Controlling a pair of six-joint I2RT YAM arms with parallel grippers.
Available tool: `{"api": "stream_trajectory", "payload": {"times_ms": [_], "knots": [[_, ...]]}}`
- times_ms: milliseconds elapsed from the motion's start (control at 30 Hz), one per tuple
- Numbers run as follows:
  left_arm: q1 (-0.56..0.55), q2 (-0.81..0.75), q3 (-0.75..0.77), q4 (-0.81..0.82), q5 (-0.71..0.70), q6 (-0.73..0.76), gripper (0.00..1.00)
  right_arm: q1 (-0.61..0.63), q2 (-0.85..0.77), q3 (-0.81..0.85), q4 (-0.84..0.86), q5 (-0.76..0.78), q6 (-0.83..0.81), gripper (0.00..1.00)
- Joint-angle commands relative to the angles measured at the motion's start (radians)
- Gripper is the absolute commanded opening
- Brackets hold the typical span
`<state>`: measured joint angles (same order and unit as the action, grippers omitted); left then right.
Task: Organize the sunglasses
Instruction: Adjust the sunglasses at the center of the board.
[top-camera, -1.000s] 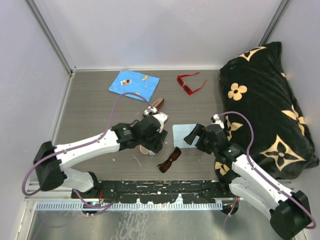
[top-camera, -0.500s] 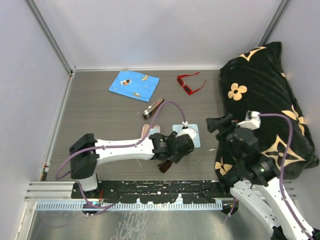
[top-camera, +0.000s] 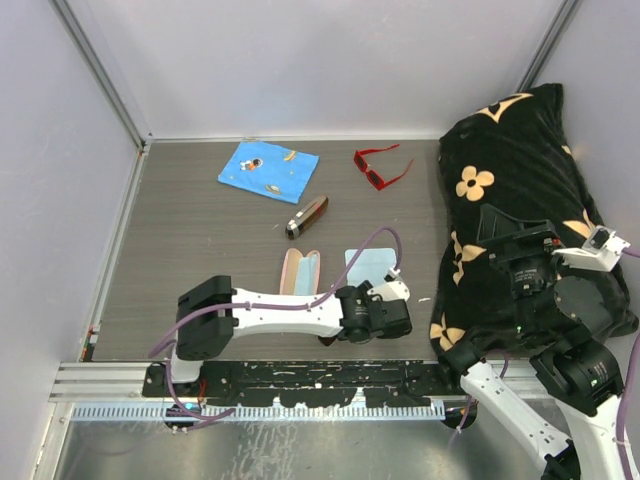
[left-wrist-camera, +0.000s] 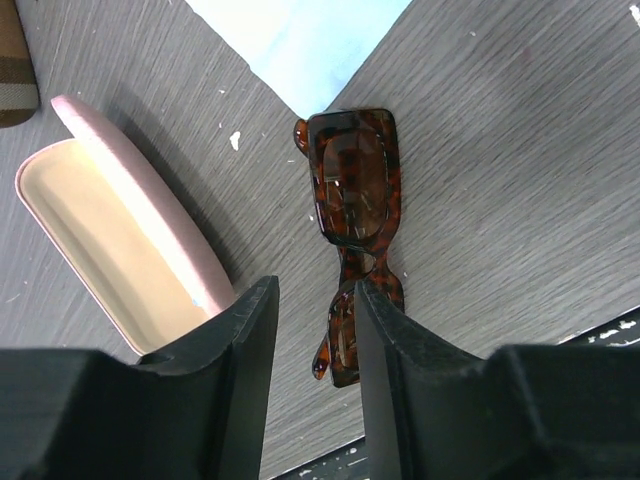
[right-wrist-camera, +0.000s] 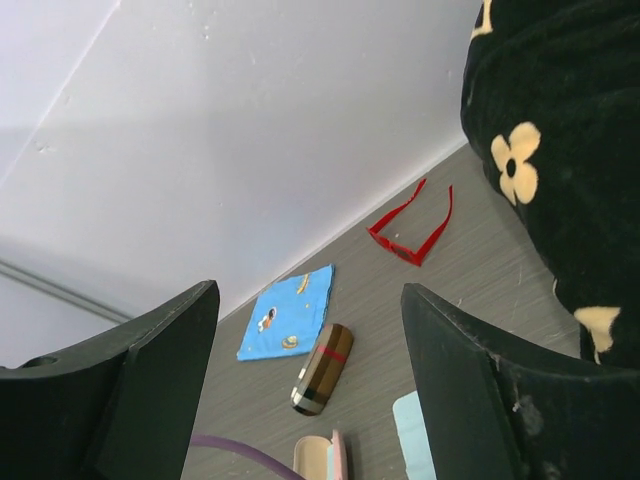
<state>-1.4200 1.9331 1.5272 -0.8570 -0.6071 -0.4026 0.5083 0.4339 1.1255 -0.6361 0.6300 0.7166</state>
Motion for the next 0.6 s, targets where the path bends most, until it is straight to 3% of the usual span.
{"api": "stream_trajectory", "payload": {"times_ms": [0, 267, 567], "knots": [[-0.025, 0.040, 0.066, -0.065, -0.059, -0.001, 0.37, -0.002, 0.013, 0.055, 0.052, 0.068, -0.071, 0.79], [-0.044, 0.129, 0.133, -0.139, -0.079, -0.043, 0.29, -0.002, 0.009, 0.047, 0.050, 0.055, -0.081, 0.78], [-0.053, 0.181, 0.158, -0.143, -0.090, -0.079, 0.29, -0.002, 0.030, 0.042, 0.050, 0.033, -0.088, 0.78]]}}
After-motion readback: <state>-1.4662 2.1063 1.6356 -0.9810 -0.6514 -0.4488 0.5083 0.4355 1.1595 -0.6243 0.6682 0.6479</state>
